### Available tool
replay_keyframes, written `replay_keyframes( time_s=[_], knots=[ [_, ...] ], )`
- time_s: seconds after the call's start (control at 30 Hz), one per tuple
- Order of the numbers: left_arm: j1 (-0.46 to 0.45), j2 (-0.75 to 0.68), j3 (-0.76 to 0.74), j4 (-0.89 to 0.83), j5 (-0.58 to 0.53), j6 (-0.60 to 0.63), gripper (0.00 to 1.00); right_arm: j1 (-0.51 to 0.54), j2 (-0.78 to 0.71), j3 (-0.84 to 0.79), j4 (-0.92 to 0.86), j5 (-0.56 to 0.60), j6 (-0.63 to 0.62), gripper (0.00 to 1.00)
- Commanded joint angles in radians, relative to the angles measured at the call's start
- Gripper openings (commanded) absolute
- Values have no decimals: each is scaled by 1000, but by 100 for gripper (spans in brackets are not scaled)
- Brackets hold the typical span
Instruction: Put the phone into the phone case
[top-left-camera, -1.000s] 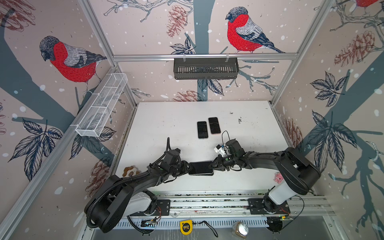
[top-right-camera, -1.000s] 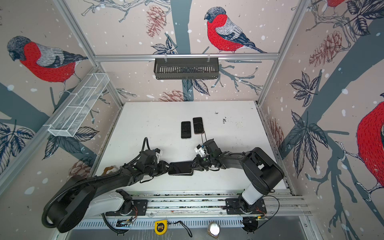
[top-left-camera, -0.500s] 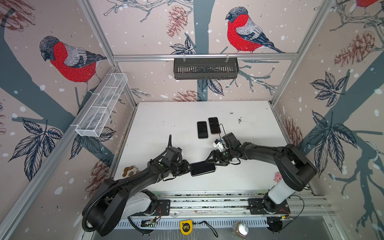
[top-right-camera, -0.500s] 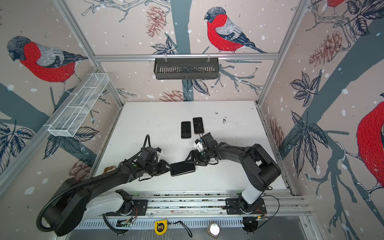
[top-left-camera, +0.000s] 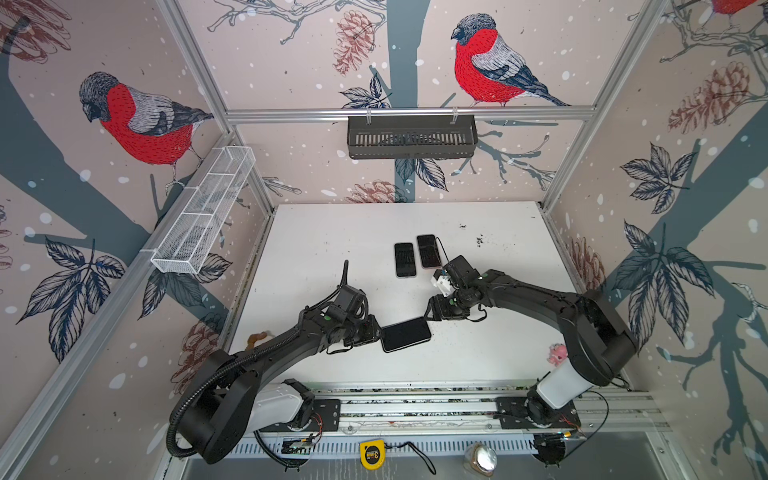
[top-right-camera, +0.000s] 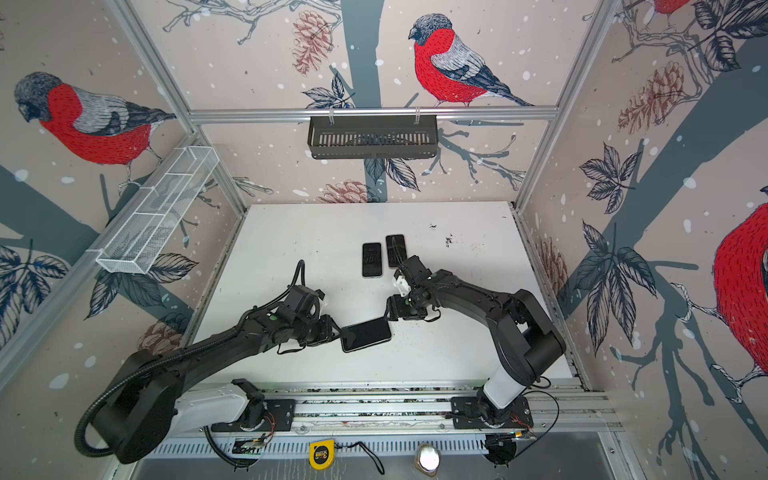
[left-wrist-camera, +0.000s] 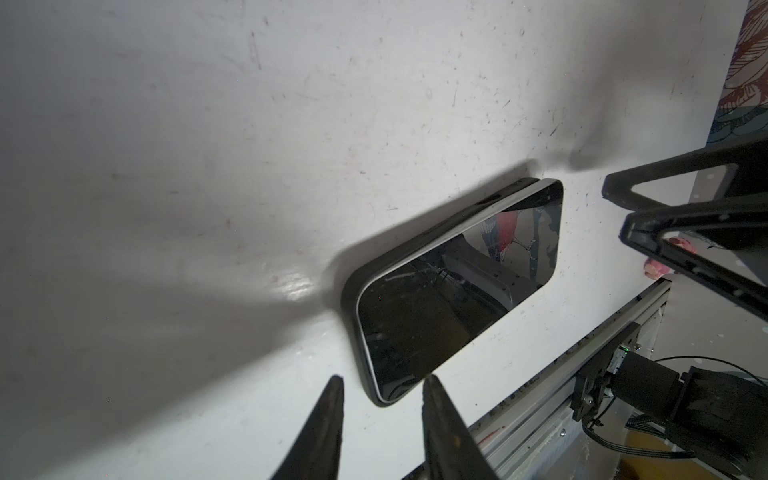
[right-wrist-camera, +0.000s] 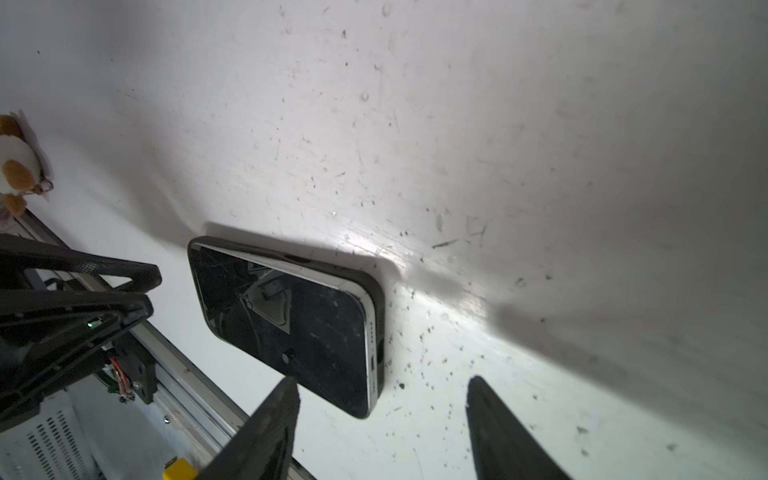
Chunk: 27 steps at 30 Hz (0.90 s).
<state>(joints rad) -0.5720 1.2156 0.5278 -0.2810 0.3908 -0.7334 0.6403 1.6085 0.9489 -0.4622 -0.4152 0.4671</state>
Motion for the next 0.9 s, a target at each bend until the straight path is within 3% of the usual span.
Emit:
replay_keyframes(
  time_s=[0.0, 0.23, 0.43, 0.87],
  knots=[
    [2, 11, -17, -18, 20, 9, 34, 2, -26, -22, -5, 5, -25, 56],
    [2, 45, -62, 59, 69, -6, 33, 25, -30, -77, 61, -41, 8, 38],
    [1, 61, -78, 90, 82, -15, 33, 75, -12, -86, 100, -39, 34, 36],
    [-1, 132, -58, 144, 93, -29, 32, 80, 26, -77, 92, -17, 34, 23]
  ],
)
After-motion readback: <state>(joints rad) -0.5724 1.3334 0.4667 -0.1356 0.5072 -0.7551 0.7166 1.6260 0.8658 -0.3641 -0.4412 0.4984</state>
